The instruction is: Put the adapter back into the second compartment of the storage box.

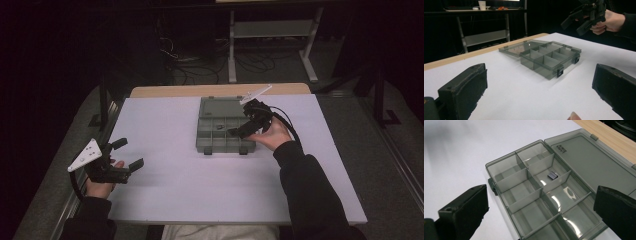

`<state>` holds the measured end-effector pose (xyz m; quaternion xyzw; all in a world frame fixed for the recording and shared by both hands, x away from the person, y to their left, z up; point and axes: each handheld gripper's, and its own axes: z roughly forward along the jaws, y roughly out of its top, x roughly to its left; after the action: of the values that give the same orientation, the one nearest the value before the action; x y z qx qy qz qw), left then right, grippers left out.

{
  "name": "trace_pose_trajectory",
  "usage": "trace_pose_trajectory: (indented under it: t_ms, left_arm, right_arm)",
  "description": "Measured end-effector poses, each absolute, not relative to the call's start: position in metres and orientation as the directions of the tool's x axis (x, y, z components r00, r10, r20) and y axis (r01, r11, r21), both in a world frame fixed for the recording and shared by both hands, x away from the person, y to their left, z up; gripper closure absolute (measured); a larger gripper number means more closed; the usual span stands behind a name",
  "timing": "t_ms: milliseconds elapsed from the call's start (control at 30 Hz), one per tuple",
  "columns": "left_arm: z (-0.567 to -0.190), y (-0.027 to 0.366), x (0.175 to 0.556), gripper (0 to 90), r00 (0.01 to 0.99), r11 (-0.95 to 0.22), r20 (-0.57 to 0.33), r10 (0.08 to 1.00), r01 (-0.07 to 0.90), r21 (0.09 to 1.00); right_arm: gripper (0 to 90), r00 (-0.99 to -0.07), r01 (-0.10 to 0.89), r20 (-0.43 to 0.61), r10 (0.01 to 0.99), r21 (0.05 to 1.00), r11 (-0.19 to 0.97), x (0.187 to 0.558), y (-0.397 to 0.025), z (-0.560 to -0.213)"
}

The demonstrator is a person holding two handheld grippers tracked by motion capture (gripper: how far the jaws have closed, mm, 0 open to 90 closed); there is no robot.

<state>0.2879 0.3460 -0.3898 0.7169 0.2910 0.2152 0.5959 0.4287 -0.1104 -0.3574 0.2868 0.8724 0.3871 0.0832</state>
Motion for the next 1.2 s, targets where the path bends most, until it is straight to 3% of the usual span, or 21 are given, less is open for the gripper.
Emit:
trace_pose_trajectory:
  t_ms: [1200]
  left_arm:
    - [-0.390, 0.345, 0.287, 0.0, 0.739, -0.120, -0.037, 0.673, 0.158, 0.980]
  right_arm:
    - [0.0, -0.787, 0.440, 0.065, 0.613, 0.756, 0.484, 0.379, -0.146, -0.370]
